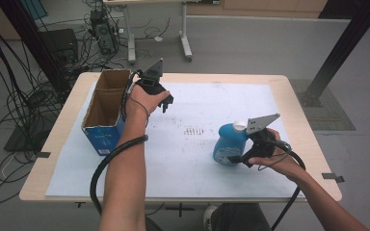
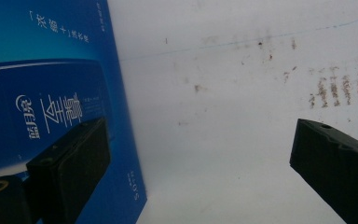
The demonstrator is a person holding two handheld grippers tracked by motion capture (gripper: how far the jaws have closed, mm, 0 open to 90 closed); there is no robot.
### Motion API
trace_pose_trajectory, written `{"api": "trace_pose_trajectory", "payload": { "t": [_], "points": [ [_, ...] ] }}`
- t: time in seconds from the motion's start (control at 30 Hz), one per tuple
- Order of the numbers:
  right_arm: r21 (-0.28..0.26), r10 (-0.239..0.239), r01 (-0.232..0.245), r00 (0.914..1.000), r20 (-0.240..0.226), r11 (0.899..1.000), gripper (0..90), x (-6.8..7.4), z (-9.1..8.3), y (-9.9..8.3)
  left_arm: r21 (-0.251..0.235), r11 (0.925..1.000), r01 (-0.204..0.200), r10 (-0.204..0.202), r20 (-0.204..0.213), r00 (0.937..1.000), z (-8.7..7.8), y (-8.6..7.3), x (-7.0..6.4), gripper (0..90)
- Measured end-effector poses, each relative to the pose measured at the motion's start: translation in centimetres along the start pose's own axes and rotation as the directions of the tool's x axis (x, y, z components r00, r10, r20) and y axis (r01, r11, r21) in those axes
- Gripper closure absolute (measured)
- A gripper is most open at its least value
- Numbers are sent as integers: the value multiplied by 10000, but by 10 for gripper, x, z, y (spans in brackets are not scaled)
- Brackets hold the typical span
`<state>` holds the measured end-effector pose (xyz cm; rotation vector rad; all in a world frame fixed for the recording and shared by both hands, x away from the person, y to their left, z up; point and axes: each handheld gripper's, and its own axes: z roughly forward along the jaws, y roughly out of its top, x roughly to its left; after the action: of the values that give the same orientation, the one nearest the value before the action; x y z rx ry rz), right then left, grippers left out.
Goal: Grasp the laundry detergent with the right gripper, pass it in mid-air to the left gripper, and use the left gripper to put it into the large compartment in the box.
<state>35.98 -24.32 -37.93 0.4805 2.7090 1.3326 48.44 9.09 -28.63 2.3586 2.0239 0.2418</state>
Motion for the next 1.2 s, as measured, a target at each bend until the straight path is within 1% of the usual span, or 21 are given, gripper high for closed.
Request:
{"api": "trace_pose_trajectory", "payload": {
  "t": [0.5, 1.2],
  "points": [
    [-79, -32, 32, 10000, 10, 10000, 26, 2, 0, -1, 22, 10000, -24, 24, 15, 10000, 0, -1, 0, 56],
    [-190, -74, 76, 9999, 145, 9998, 33, 3, 0, -2, 19, 10000, -18, 18, 24, 10000, -2, 0, 0, 56]
  ]
}}
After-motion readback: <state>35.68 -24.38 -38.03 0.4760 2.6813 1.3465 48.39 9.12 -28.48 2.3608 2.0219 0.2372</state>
